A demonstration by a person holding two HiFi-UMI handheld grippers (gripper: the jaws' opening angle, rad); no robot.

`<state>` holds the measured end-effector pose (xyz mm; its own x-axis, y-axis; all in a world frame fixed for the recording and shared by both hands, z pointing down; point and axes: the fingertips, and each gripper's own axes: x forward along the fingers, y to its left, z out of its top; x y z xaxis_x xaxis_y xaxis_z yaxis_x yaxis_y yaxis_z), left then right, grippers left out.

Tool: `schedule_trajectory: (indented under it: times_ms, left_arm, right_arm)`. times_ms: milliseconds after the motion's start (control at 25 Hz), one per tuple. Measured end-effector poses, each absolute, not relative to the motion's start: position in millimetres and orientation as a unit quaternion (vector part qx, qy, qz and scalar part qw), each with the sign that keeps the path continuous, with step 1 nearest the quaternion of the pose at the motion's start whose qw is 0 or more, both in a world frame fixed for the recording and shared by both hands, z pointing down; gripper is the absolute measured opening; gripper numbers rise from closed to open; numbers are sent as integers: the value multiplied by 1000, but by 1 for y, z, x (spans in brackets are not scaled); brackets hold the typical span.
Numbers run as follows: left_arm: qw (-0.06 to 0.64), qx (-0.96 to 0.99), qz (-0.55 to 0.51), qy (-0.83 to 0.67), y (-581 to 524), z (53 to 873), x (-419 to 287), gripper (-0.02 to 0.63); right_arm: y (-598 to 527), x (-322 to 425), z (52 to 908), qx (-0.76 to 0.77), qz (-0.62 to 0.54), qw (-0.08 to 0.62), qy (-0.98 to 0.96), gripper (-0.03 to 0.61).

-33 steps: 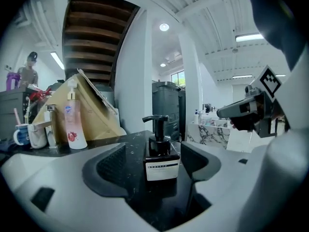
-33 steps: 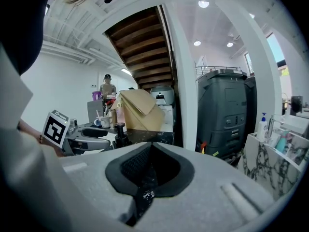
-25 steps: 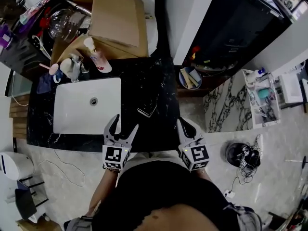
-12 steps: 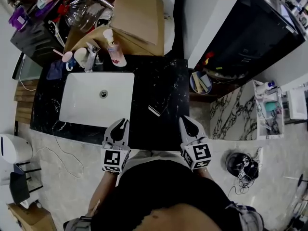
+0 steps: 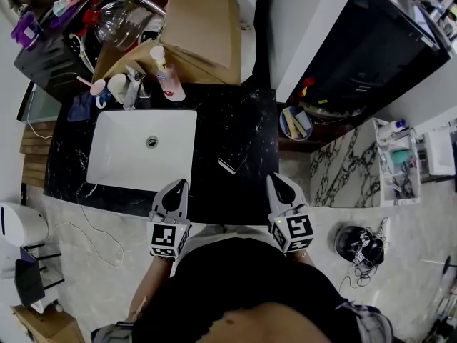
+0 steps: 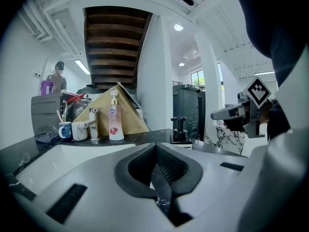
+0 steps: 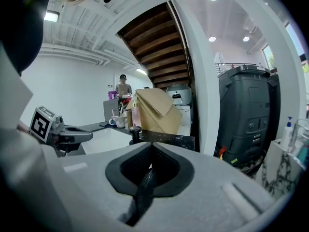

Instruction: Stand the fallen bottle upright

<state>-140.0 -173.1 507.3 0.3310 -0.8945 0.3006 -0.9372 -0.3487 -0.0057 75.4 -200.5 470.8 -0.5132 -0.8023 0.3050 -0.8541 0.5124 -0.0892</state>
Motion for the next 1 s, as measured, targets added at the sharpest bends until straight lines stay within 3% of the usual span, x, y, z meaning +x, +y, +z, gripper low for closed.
schedule_trajectory:
  times_ms: [1000]
  left_arm:
    - [97,819,124,-551,-171,520,-118,5]
  right_arm:
    - [-199,86,476,490,117,110,-857,3]
